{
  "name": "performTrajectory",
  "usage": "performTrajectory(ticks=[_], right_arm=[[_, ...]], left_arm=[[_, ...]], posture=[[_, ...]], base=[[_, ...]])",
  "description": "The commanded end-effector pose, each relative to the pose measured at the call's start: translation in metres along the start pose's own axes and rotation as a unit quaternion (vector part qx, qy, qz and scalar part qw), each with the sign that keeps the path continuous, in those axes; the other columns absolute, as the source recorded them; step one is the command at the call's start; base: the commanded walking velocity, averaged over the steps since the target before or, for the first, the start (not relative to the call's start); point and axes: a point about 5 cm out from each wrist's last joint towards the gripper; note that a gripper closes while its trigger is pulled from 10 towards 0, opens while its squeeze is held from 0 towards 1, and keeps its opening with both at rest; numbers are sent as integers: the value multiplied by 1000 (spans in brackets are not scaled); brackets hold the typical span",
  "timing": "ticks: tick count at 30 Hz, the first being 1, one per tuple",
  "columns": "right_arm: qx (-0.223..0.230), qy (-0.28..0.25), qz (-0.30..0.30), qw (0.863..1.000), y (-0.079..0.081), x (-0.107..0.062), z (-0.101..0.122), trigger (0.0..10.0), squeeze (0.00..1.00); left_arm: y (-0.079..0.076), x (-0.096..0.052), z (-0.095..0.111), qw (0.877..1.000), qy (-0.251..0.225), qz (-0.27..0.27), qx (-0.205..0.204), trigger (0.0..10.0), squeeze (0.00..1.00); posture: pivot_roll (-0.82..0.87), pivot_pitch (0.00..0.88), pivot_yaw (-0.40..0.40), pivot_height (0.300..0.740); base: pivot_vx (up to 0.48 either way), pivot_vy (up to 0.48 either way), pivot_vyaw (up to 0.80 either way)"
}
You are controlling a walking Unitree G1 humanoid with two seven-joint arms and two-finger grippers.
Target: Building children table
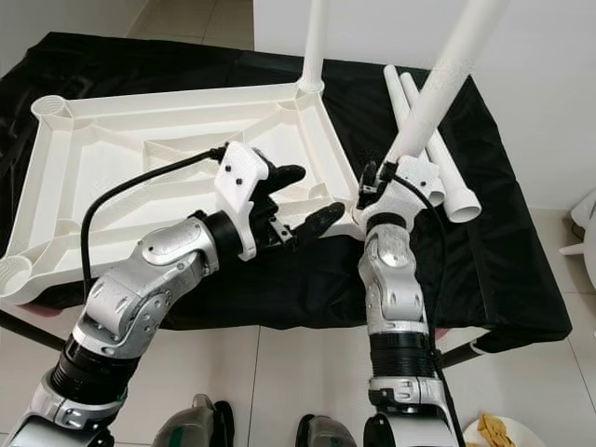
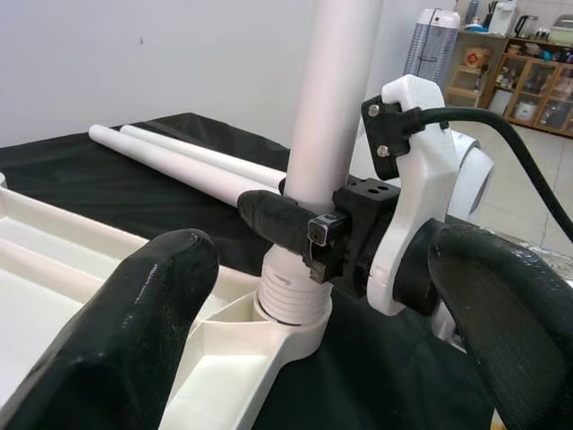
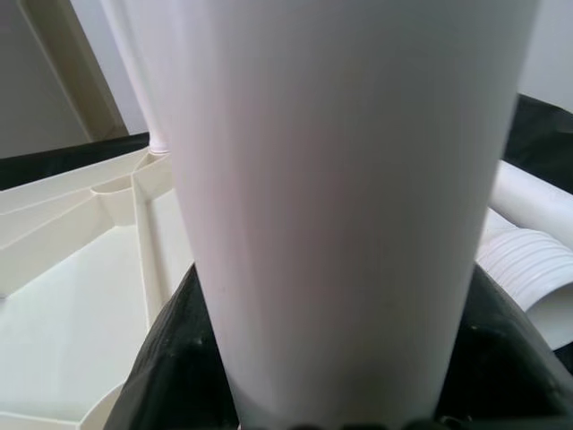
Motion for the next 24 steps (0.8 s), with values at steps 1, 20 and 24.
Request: performTrajectory(ticks=[1,20,24], right_arm=[[-10,18,9,1000,-8,-1,-7,10000,0],[6,-115,187,976,-13,18,58,10000,0],[-16,-120,258,959,-11,12,55,10000,0]], left_arm=[[1,3,3,1000,-4,3,8,10000,0],[16,20,24,999,-26,-7,21,10000,0],[19,23,30,999,-29,-16,28,10000,82]], posture=[[22,123,-9,740],[7,67,-10,740],[9,60,-10,740]], base=[[0,0,0],[0,0,0],[0,0,0]])
Point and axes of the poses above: a point about 5 cm out from each wrist's last joint towards the gripper, its own x axis pointing out of the wrist towards the gripper, its own z axis along the axis of the wrist's last joint, y = z × x, and after that the axes turned 11 degrees about -x, right-handed
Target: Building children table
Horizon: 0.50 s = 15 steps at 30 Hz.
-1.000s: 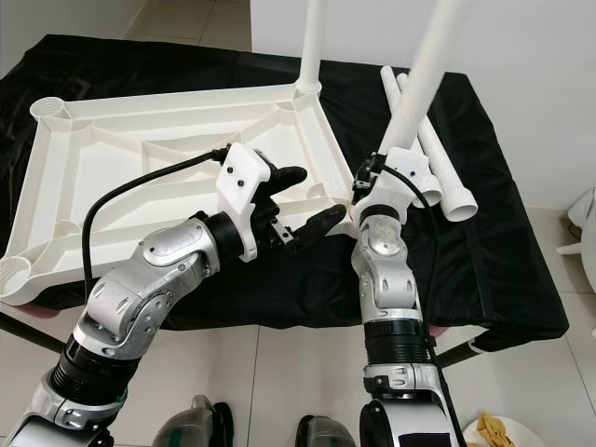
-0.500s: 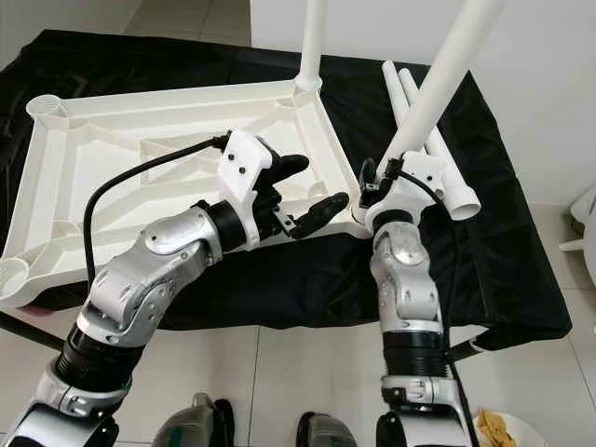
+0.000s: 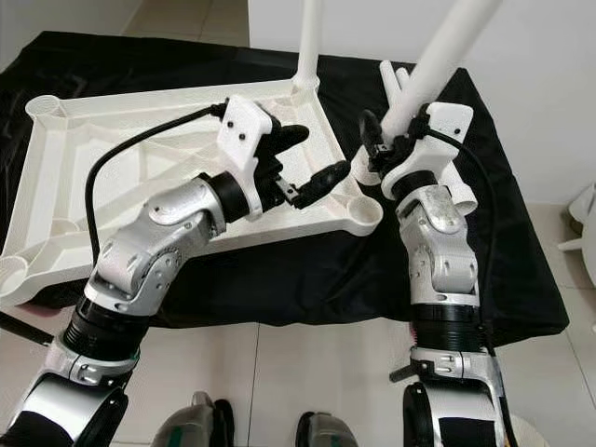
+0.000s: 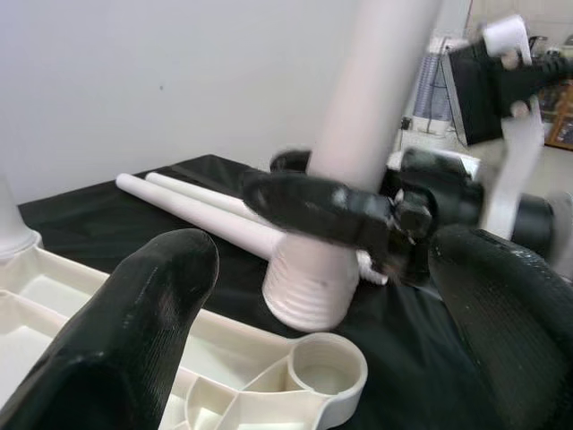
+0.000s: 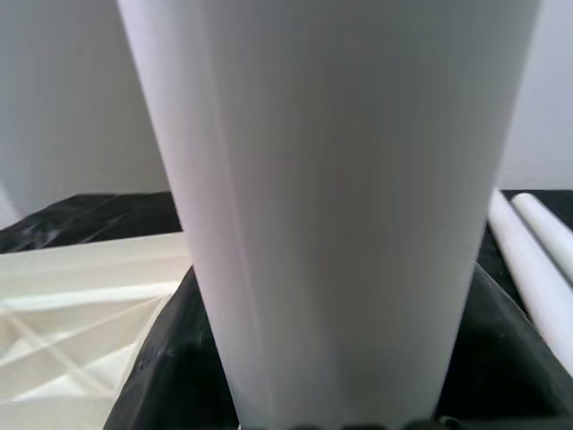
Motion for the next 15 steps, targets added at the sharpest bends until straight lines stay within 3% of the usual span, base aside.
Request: performTrajectory(ticks=[1,2,7,15], right_arm=[[-5,-4,34,999,3,-3,1,10000,0],[-22,5,56,998,4,-5,-3,10000,0],[-65,50,161,984,12,-19,-20,10000,0],[-72,67,213,972,15,-25,-24,10000,0]], left_arm=[[-1,1,3,1000,1,-24,7,10000,82],[-1,3,4,1000,1,-29,8,10000,0],[-12,8,19,996,-18,-88,-4,10000,0],[-18,16,31,992,-30,-126,-8,10000,0]], posture=[[9,60,-10,740],[7,52,-8,740],[10,50,-8,740],[11,56,-3,740]], base=[[0,0,0],[0,0,0],[0,0,0],[0,0,0]])
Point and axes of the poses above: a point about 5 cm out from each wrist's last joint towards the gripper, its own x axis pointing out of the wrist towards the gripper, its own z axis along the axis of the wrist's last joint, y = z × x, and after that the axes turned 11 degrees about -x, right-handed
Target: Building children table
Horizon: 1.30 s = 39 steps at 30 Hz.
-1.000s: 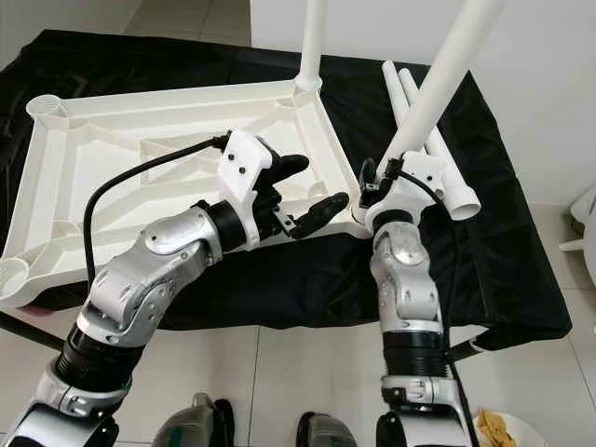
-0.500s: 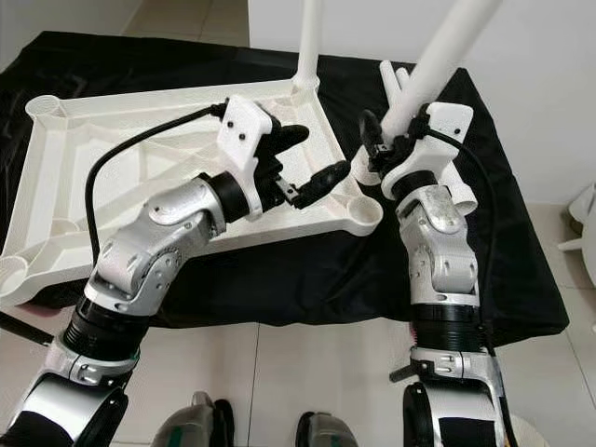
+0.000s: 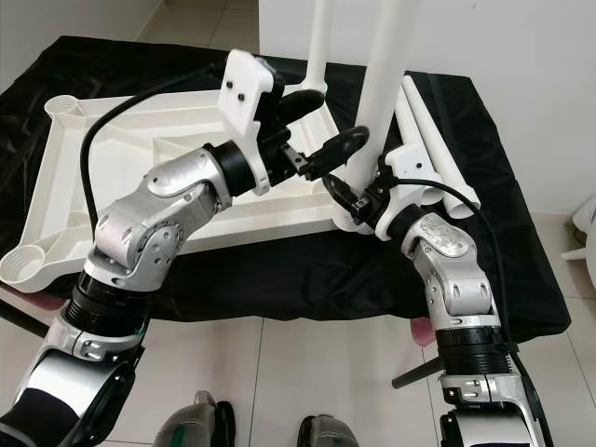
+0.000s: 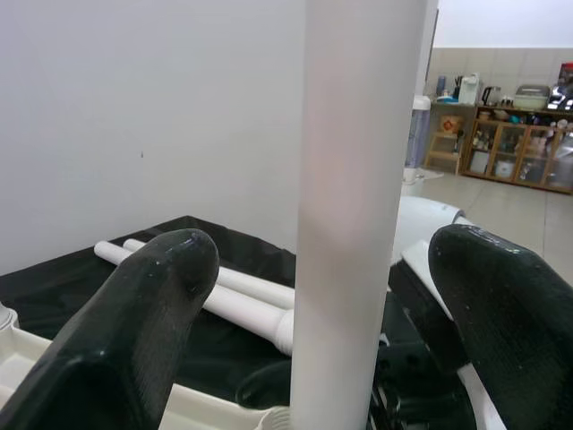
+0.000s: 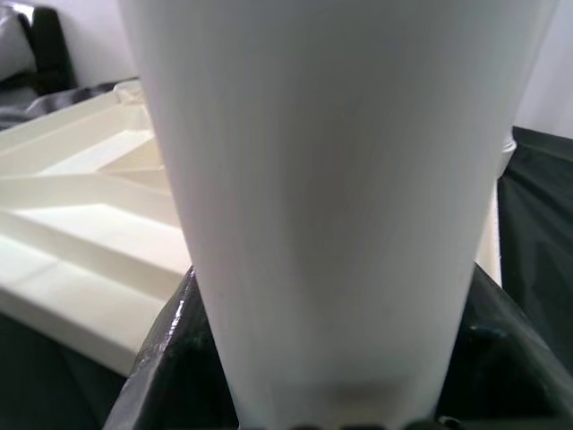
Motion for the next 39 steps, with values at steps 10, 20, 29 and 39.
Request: performTrajectory(ticks=[10,20,29,39], right_arm=[[-36,14,81,996,11,-5,-3,10000,0],[-47,27,91,994,10,-7,-6,10000,0],[-57,26,81,995,6,-7,-5,10000,0],[-52,25,59,997,1,-4,-4,10000,439]], left_arm=[[-17,14,11,992,12,-116,-45,10000,0],[-21,15,16,988,20,-142,-63,3608,0],[-23,11,12,986,37,-154,-54,0,0],[-19,13,11,990,50,-125,-46,9529,0]], posture=[[14,64,6,740],[18,67,13,740],[21,70,20,740],[26,76,15,740]], base=[[0,0,0],[0,0,0],[0,0,0],[0,0,0]])
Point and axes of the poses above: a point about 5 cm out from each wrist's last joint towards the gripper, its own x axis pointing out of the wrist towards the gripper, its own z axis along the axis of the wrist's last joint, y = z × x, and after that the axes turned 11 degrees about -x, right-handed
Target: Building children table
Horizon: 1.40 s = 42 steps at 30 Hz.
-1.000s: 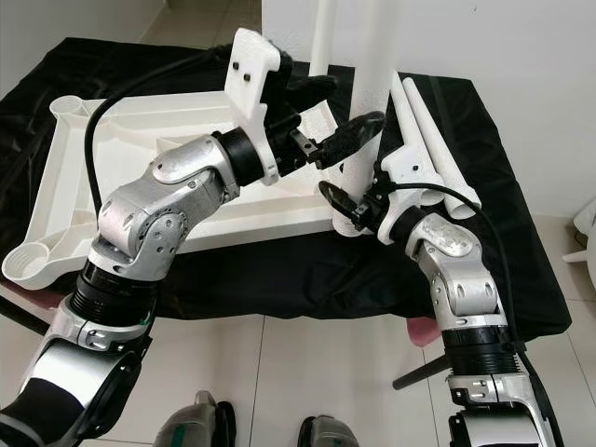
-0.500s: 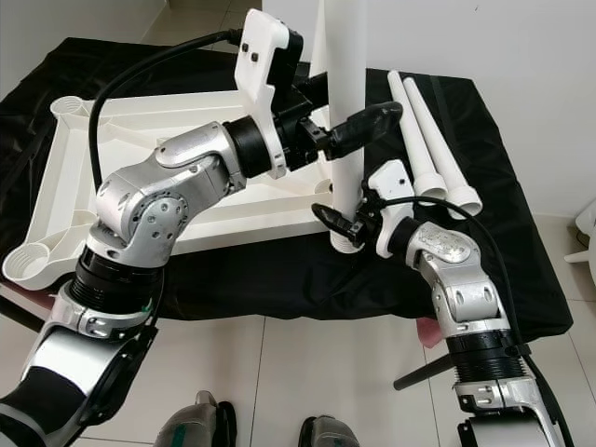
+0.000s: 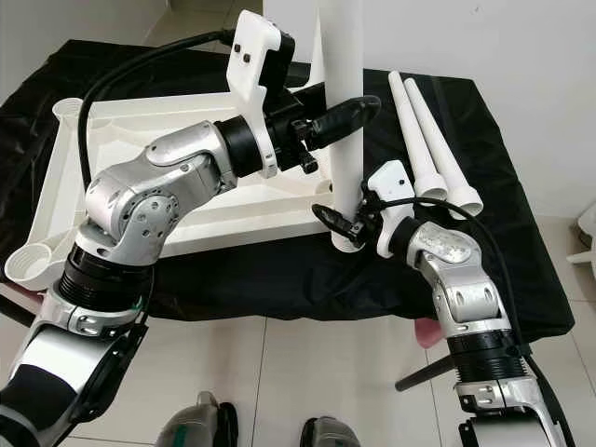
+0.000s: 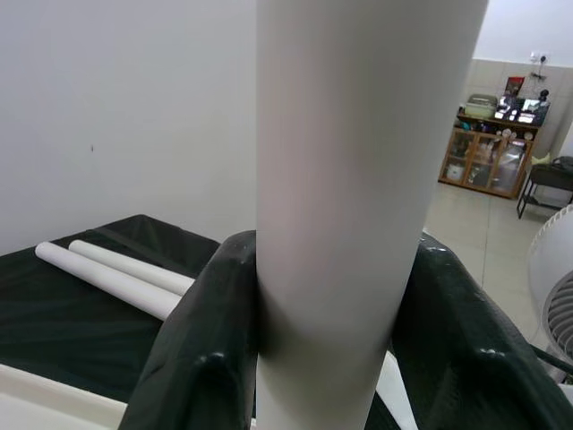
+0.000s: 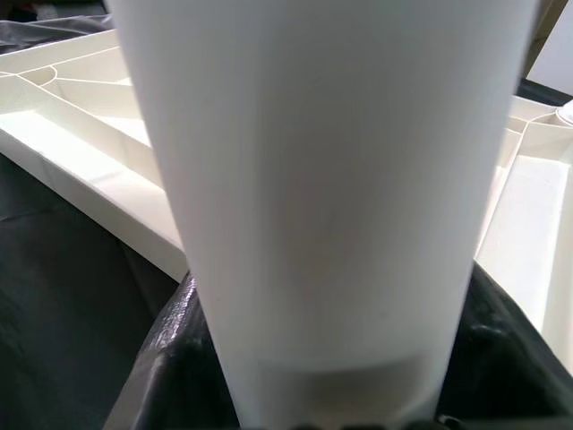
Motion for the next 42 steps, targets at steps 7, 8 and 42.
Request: performTrajectory(ticks=[7,8,42], right_arm=[[-1,-14,-60,998,-11,1,6,10000,1000],[-1,-14,-75,997,-12,2,6,10000,1000],[4,85,-380,921,7,37,3,10000,0]], left_arm=[[-2,5,0,1000,17,-12,10,10000,0],[2,5,1,1000,14,9,13,10000,0],[47,9,34,968,-5,243,52,10000,0]], posture=[[24,75,12,740],[22,74,12,740],[21,59,-4,740]], base=[[0,0,0],[0,0,0],[0,0,0]])
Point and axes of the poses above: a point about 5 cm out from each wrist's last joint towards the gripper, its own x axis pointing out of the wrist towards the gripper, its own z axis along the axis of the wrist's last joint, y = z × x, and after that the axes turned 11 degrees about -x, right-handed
